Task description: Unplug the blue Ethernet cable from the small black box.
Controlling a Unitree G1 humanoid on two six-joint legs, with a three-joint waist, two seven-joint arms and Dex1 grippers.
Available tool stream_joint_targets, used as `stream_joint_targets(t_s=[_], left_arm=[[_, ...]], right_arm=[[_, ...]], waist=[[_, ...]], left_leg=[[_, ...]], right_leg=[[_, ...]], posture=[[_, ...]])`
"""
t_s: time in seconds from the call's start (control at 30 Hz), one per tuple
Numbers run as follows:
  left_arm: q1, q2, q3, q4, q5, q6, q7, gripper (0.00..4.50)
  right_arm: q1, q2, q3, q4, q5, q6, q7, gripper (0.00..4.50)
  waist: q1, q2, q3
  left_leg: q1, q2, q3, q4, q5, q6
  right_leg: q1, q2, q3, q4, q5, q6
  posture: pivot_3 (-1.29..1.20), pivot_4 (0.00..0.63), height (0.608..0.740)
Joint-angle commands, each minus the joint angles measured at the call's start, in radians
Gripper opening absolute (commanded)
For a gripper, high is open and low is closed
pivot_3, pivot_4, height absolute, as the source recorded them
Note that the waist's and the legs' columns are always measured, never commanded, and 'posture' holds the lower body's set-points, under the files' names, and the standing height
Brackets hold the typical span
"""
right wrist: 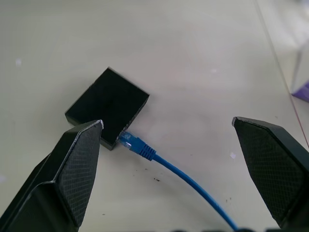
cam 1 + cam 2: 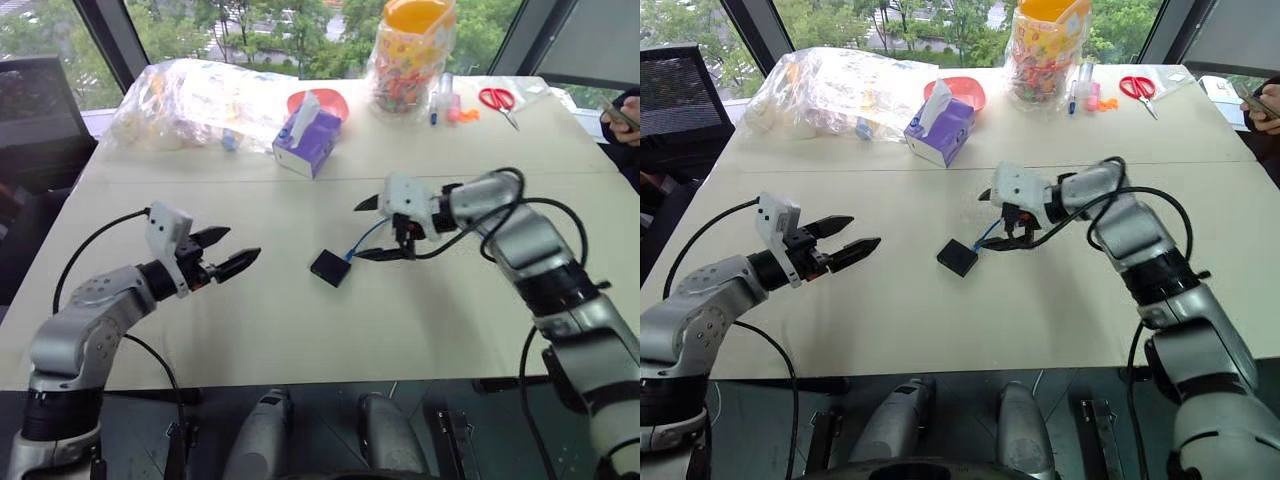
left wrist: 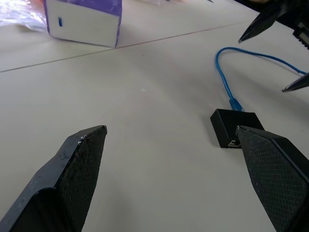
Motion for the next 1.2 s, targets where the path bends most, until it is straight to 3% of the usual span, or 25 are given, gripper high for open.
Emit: stream_joint_targets(t_s=[0.03,0.3,0.6,0.7,0.93,1.13,1.2], left_arm=[[-0.03,-0.002,-0.026,-0.024,0.022,-0.029,-0.009,4.48],[-0.012,-0.014,-0.051,-0.079,0.057,-0.05,0.012,4.48],[0.023,-0.042,-0.038,-0.104,0.081,-0.08,0.048,4.48],[0.033,-0.048,-0.043,-0.108,0.088,-0.09,0.056,4.5],[0.03,-0.071,-0.048,-0.098,0.1,-0.104,0.069,4.5],[-0.01,-0.11,-0.055,-0.082,0.086,-0.082,0.093,4.5],[-0.039,-0.137,-0.059,-0.076,0.065,-0.059,0.103,4.5]], right_arm=[[-0.154,0.049,0.116,0.247,-0.197,-0.29,0.045,4.5],[-0.389,0.254,0.2,0.718,-0.374,-0.555,0.059,4.5],[-0.472,0.38,0.187,0.895,-0.446,-0.611,0.159,4.5],[-0.483,0.407,0.197,0.923,-0.481,-0.615,0.146,3.63],[-0.481,0.446,0.176,0.939,-0.509,-0.611,0.123,0.09],[-0.454,0.377,0.116,0.864,-0.501,-0.72,-0.11,0.03],[-0.41,0.331,0.063,0.793,-0.492,-0.755,-0.275,0.03]], waist=[[-0.002,0.0,0.0],[-0.025,0.0,0.0],[-0.027,0.001,0.001],[-0.028,0.001,0.001],[-0.043,0.001,0.001],[-0.047,0.001,0.001],[-0.045,0.001,0.001]], left_leg=[[0.0,0.0,0.0,0.0,0.0,0.0],[0.003,0.0,-0.001,-0.002,0.001,-0.002],[0.01,0.001,-0.002,-0.008,0.004,-0.007],[0.011,0.001,-0.002,-0.009,0.005,-0.007],[0.016,0.001,-0.002,-0.013,0.006,-0.009],[0.017,0.001,-0.002,-0.013,0.006,-0.009],[0.017,0.001,-0.002,-0.013,0.006,-0.009]], right_leg=[[0.0,0.0,0.0,0.0,0.001,0.002],[-0.001,0.001,0.001,0.007,0.002,0.004],[-0.001,0.002,0.002,0.013,0.002,0.003],[-0.001,0.002,0.002,0.013,0.002,0.003],[0.002,0.003,0.003,0.014,0.002,0.003],[0.002,0.003,0.003,0.015,0.001,0.002],[0.002,0.003,0.003,0.014,0.001,0.002]], posture=[[0.0,0.15,0.728],[0.0,0.15,0.728],[0.0,0.15,0.728],[0.0,0.15,0.728],[0.0,0.15,0.728],[0.0,0.15,0.728],[0.0,0.15,0.728]])
